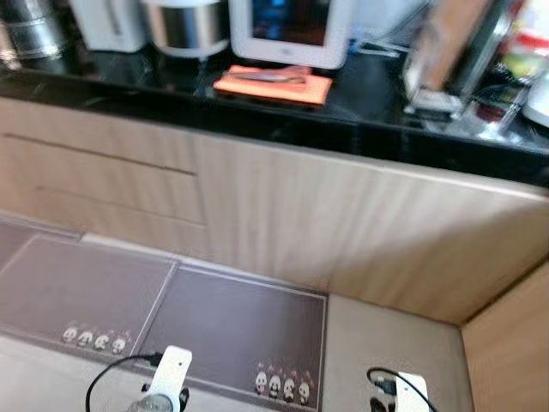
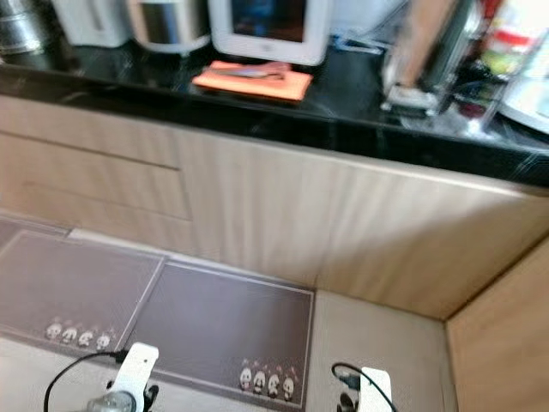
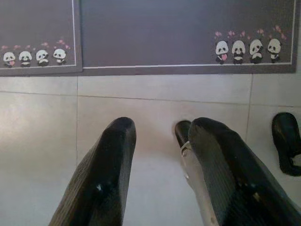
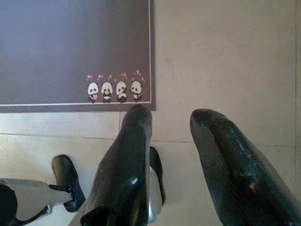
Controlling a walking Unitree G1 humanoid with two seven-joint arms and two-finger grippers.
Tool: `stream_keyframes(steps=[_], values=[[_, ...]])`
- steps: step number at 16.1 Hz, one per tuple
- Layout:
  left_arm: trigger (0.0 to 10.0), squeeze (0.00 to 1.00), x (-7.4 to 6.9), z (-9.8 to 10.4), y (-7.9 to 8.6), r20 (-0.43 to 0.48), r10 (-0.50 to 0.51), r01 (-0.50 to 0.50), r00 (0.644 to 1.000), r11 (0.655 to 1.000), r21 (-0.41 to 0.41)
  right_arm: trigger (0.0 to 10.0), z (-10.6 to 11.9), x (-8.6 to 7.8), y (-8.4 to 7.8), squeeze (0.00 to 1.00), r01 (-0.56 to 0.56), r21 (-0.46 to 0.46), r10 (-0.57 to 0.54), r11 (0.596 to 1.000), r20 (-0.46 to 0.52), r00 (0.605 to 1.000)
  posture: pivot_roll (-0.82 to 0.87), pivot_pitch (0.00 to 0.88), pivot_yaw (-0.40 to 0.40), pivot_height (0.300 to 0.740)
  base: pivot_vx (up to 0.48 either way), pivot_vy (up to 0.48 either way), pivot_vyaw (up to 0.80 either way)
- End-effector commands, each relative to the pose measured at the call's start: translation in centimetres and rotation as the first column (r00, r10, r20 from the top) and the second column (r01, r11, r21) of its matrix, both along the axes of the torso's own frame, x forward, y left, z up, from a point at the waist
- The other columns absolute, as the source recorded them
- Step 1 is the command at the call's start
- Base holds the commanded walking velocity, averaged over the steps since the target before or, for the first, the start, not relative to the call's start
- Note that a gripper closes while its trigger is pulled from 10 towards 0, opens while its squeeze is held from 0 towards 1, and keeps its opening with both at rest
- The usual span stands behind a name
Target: Kitchen organization
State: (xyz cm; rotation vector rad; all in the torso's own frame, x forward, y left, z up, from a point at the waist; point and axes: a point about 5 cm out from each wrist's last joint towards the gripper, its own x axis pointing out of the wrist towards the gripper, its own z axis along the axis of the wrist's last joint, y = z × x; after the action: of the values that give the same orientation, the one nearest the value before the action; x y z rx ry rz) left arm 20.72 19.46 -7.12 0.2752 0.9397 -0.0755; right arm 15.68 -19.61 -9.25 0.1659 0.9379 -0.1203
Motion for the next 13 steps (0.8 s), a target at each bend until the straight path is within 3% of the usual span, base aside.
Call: stream_keyframes(steps=[1,3,5,8,11,13], values=[[10.0,0.00,-0.5,-0.2,0.2,-0.016,0.011,-0.011,1.000,1.000,-0.012,10.0,0.0,-0.1,0.0,0.00,-0.004,-0.009,0.004,1.000,0.002,1.000,-0.07,0.000,-0.040,0.740,0.000,0.000,0.00],[10.0,0.00,-0.5,-0.3,0.2,-0.020,0.016,-0.016,1.000,1.000,-0.024,10.0,0.1,0.2,0.1,0.00,-0.008,-0.012,0.008,1.000,0.002,1.000,-0.07,0.000,-0.038,0.740,0.000,0.000,0.00],[10.0,0.00,-0.5,-0.3,0.1,-0.024,0.014,-0.015,1.000,1.000,-0.028,10.0,0.1,0.5,0.8,0.00,-0.013,-0.013,0.013,1.000,-0.002,1.000,-0.07,0.000,-0.038,0.740,0.000,0.437,0.00],[10.0,0.00,-0.6,-0.3,0.2,-0.026,0.004,-0.004,1.000,1.000,-0.016,10.0,0.0,0.5,1.2,0.00,-0.012,-0.001,0.012,1.000,-0.011,1.000,-0.07,0.000,-0.034,0.740,0.000,0.476,-0.76],[10.0,0.00,-0.6,-0.3,0.3,-0.029,0.003,-0.003,1.000,1.000,-0.014,10.0,0.0,0.2,0.3,0.00,-0.014,-0.018,0.013,1.000,-0.016,1.000,-0.07,0.000,-0.032,0.740,0.000,0.476,-0.76],[10.0,0.00,-0.7,-0.3,0.3,-0.030,0.002,-0.002,1.000,1.000,-0.011,10.0,0.0,0.1,-0.3,0.00,-0.005,-0.024,0.005,1.000,-0.012,1.000,-0.07,0.000,-0.033,0.740,0.000,0.476,0.00]])
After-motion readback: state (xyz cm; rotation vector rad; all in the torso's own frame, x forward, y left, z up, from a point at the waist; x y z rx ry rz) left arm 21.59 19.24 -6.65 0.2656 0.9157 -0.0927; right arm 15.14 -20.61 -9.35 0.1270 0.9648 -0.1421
